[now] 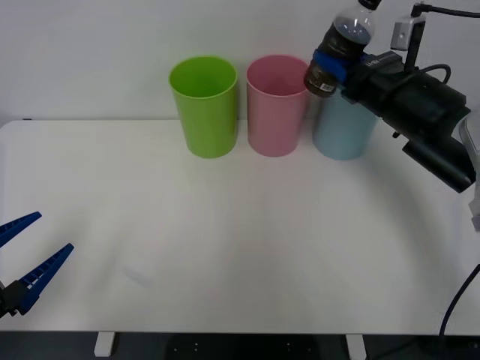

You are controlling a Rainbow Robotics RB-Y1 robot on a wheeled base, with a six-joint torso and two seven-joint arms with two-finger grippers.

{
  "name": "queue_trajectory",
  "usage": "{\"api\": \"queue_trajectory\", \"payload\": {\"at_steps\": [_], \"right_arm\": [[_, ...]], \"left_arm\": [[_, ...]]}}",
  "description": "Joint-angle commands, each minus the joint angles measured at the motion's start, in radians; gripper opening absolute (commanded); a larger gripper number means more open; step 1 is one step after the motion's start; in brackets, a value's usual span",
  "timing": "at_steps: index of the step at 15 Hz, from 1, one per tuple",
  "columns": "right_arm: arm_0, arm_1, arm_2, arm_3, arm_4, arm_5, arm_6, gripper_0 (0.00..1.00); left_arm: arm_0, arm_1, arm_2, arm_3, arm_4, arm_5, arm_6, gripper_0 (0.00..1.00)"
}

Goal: Grasp the object on the table and drop it into the matching bin: aluminum can to the light blue bin, PET bottle to the pink bin.

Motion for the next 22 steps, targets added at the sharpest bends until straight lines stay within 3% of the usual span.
{"api": "queue_trajectory", "payload": {"at_steps": [1, 9, 15, 19, 21, 22], "right_arm": [[-0.09, 0.021, 0.013, 0.112, 0.011, 0.0, 0.018, 0.0], [-0.262, 0.152, 0.015, 0.35, 0.117, 0.135, 0.084, 0.06], [-0.403, 0.241, 0.018, 0.568, 0.12, 0.281, 0.285, 0.09], [-0.407, 0.245, 0.024, 0.579, 0.12, 0.29, 0.292, 0.09], [-0.407, 0.245, 0.026, 0.579, 0.12, 0.29, 0.292, 0.27], [-0.407, 0.245, 0.026, 0.579, 0.12, 0.29, 0.294, 0.7]], "left_arm": [[0.0, 0.0, 0.0, 0.0, 0.0, 0.0, 0.0, 1.0], [0.0, 0.0, 0.0, 0.0, 0.0, 0.0, 0.0, 1.0], [0.0, 0.0, 0.0, 0.0, 0.0, 0.0, 0.0, 1.0], [0.0, 0.0, 0.0, 0.0, 0.0, 0.0, 0.0, 1.0], [0.0, 0.0, 0.0, 0.0, 0.0, 0.0, 0.0, 1.0], [0.0, 0.0, 0.0, 0.0, 0.0, 0.0, 0.0, 1.0]]}}
